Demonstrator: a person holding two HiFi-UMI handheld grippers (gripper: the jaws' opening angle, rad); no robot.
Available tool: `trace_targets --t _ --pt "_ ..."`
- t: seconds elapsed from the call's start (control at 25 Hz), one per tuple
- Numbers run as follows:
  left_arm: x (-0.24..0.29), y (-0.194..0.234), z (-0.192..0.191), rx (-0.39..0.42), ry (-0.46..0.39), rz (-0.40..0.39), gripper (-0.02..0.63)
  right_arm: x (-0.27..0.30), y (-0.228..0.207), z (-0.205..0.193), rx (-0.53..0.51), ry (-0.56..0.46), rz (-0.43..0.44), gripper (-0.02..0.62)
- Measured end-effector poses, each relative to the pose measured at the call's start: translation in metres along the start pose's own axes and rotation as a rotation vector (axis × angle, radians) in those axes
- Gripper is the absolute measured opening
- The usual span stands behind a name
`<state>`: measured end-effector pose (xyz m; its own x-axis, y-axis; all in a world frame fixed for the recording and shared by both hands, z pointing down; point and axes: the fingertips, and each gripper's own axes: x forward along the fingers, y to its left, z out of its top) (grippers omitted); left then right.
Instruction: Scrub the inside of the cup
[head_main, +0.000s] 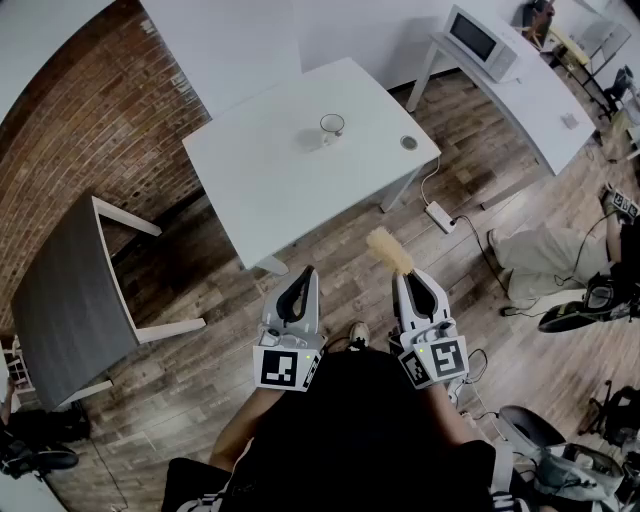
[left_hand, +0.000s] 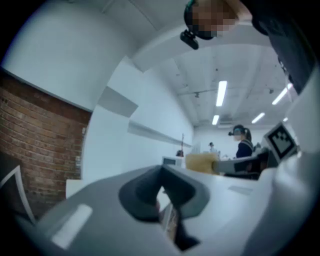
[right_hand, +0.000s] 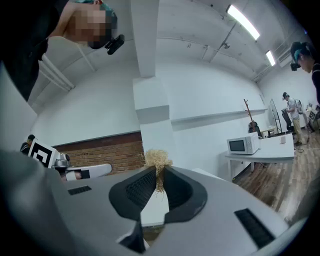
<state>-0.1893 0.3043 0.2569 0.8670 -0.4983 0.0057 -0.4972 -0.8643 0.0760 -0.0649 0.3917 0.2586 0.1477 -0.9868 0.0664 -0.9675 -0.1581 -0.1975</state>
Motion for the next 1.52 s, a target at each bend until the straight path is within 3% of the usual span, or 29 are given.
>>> trace_targets --t 0.28,0.52,0.64,0.76,0.92,1.16,1.52 --pt "-0.001 0.004 -0.001 -0.003 0.008 -0.006 0.003 0.004 0.005 0.0 -0.006 0.0 0.0 0.041" --pt "-0.004 0.011 -0.004 -0.003 0.02 -0.008 0.003 0.007 0.007 0.003 0.049 -0.018 0.006 0.041" --pt "-0.001 0.015 -0.005 -0.037 0.025 -0.007 0.003 0.012 0.006 0.004 0.044 -0.019 -0.009 0.041" --pt "-0.003 0.032 -0.005 -0.078 0.021 -0.016 0.003 0.019 0.015 -0.002 0.039 -0.016 -0.043 0.041" --pt "-0.005 0.057 -0.013 -0.039 0.024 -0.044 0.003 0.032 0.028 -0.008 0.007 -0.01 -0.065 0.041" --pt "0.022 0.067 -0.024 -0.02 0.046 -0.037 0.003 0.059 0.014 -0.016 0.03 0.015 -0.045 0.041" --pt "0.115 0.061 -0.041 -0.003 0.071 0.018 0.003 0.126 -0.056 -0.005 0.007 0.038 0.05 0.041"
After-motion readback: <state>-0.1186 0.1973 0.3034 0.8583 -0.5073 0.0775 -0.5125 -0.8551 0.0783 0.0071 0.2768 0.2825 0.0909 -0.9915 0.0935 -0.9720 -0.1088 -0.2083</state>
